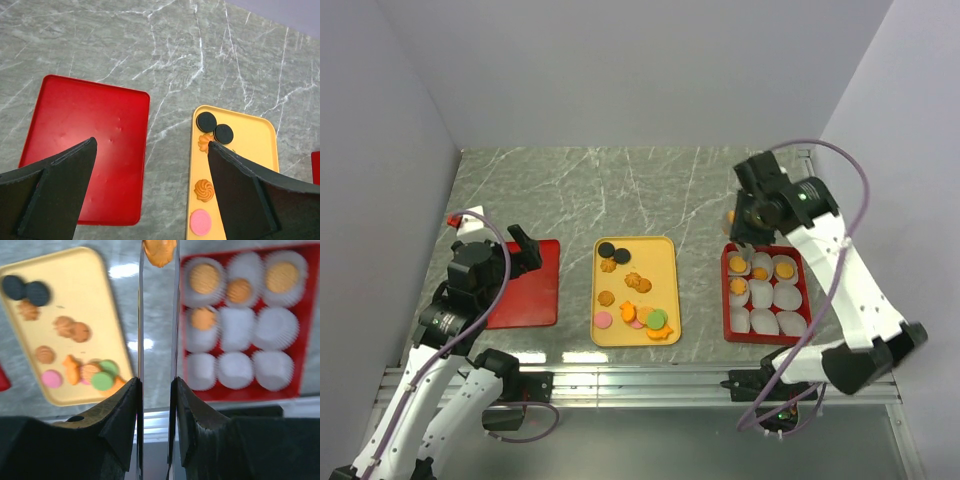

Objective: Pack the cookies

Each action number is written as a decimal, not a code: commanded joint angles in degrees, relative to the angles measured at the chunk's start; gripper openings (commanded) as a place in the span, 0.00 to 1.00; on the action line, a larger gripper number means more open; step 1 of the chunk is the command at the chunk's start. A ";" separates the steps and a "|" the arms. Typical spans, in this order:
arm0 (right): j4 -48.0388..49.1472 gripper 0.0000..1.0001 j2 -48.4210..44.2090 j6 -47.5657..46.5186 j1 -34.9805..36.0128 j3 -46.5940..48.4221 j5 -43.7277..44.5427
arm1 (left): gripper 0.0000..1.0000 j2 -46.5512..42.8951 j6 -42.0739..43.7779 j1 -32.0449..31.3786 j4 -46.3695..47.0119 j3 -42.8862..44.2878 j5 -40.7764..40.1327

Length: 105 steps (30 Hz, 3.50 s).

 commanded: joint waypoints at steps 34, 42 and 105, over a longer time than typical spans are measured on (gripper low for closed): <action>-0.47 0.39 -23.13 6.33 -17.98 -31.83 -5.18 | 0.99 1.19 0.96 0.31 2.80 -0.28 1.74; 0.06 0.51 -22.60 5.81 -18.06 -31.92 -4.04 | 0.99 0.93 0.87 0.31 2.71 -0.28 1.39; 1.74 0.55 24.50 5.19 35.20 15.70 -5.28 | 1.00 0.75 0.79 0.31 2.45 0.16 0.77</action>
